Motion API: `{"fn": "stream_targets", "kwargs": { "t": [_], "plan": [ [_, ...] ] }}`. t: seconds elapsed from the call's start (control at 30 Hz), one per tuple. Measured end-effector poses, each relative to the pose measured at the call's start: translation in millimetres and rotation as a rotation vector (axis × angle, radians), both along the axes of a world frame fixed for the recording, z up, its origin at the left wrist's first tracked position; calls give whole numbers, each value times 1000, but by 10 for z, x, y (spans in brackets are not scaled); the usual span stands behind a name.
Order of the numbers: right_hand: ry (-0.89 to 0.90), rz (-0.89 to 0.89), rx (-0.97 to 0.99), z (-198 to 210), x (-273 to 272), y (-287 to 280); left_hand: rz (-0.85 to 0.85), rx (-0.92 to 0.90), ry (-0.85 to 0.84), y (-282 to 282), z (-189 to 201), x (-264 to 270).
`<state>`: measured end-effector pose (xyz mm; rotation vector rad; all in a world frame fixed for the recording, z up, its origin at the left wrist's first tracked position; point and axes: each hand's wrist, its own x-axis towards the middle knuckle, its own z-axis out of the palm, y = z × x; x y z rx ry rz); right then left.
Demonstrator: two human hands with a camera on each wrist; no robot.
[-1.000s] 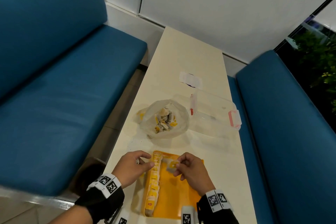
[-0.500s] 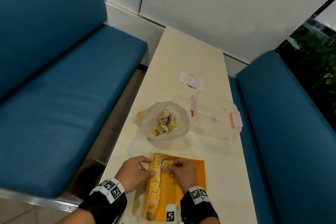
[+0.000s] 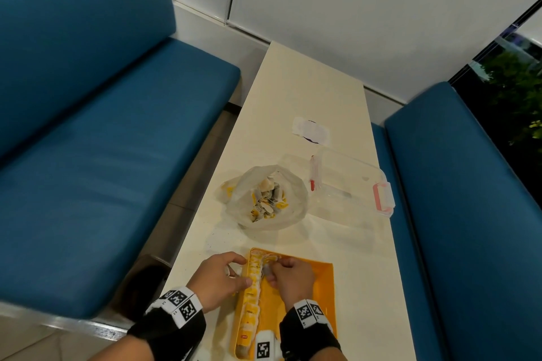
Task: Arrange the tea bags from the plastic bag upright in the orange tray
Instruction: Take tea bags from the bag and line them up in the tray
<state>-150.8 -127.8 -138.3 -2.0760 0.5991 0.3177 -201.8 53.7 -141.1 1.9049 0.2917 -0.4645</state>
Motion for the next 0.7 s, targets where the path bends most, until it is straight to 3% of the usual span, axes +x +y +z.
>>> {"fn": "stream_targets", "kwargs": {
  "t": [0.13,0.23,0.4,0.5,0.6,0.7],
  "plan": [
    [84,8,67,92,-5,-26,9,-29,34,45,61,8],
    [133,6,90,228,-35,-135,152,-271,188,104,209,13],
    [-137,335,12,548,-155,-140,314,-714,385,199,383,39],
    [-88,492,98,722,-238,37,337,-786,350,146,454,52],
    [51,456,256,781,-275,161,323,-780,269,82,467,56],
    [47,430,362,799,-278,190,315,-746,201,49,455,40]
  ]
}}
